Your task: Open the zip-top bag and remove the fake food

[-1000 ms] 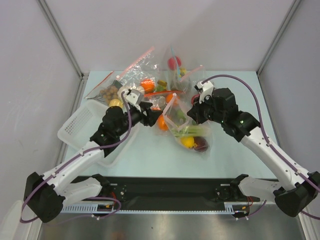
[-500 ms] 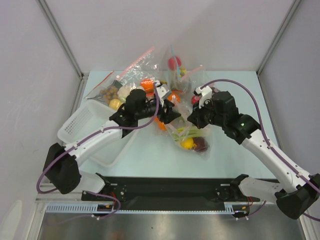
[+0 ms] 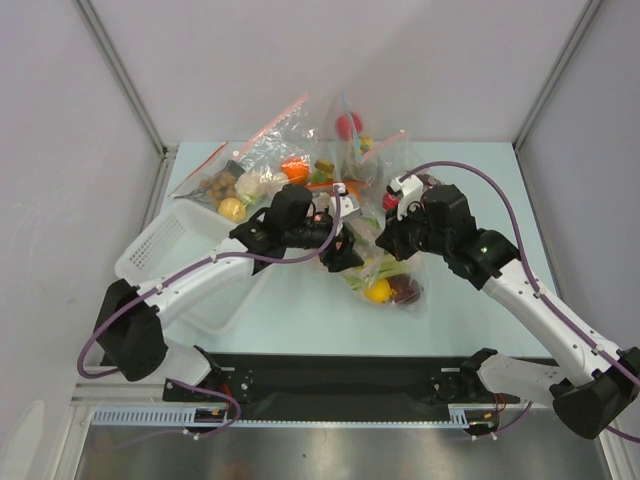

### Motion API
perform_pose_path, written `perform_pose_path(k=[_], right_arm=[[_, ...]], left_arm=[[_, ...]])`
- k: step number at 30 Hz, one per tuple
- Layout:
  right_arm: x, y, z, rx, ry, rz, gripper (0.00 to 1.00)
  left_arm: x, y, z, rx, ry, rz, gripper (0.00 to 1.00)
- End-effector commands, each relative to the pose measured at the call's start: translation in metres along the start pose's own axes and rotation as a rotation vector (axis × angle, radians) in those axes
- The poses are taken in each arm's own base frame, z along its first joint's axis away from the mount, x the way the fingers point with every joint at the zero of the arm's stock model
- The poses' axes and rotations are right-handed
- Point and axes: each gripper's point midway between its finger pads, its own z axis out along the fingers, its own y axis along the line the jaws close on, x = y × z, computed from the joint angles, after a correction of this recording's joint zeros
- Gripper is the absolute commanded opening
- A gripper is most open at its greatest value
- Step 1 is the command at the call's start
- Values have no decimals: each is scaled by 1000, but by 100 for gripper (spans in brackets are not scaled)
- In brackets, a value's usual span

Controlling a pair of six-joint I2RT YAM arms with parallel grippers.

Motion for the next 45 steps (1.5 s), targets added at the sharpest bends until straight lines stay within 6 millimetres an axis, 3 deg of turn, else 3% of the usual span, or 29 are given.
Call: perform_pose_path(k=[1, 9, 14, 19, 30, 41, 45], right_arm=[[-9, 2, -3, -1, -28, -30, 0], [-6, 0, 0, 6, -15, -28, 0], [0, -4, 3, 11, 6, -57, 0], [7, 4, 3, -25, 13, -83, 0], [20, 5, 6, 7, 40, -76, 0], [25, 3, 7, 38, 50, -69, 0], [25, 2, 6, 49, 49, -69, 0]], left_arm=[[-4, -16, 1, 70, 37, 50, 69], [11, -38, 11, 189, 103, 12, 68], [10, -50, 11, 255, 95, -25, 69], [14, -63, 11, 320, 90, -90, 69], [40, -84, 27, 381, 155, -171, 69], [36, -100, 43, 421, 152, -202, 68], [30, -103, 49, 422, 136, -214, 61]])
